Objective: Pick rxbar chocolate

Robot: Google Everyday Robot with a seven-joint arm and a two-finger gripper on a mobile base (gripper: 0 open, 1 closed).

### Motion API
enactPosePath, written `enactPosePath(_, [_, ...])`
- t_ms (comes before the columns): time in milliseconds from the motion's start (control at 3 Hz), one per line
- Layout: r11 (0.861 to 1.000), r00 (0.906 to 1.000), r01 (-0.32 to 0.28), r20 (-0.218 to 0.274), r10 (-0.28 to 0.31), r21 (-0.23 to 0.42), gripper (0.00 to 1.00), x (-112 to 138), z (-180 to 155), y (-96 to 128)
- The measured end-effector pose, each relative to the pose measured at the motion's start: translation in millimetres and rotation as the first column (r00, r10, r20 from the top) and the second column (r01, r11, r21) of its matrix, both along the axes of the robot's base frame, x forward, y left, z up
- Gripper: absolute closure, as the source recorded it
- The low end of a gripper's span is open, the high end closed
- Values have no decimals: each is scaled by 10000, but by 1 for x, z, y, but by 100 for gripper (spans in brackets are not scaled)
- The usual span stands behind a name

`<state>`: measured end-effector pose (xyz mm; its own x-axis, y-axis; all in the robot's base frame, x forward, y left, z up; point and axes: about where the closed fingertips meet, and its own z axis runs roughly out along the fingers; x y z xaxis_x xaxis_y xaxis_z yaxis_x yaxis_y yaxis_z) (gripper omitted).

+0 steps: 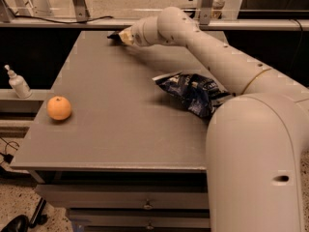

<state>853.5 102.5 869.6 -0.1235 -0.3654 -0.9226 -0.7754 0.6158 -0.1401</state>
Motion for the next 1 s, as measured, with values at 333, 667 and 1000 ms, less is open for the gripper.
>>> enactPosePath(333, [10000, 9983, -45, 578, 42, 45, 100, -13, 30, -8])
enactPosePath(667, [10000, 9930, 37, 1181, -45, 68, 100, -35, 63, -22])
enactPosePath(1000, [9999, 9859, 90, 1670, -99, 58, 100, -63, 89, -32])
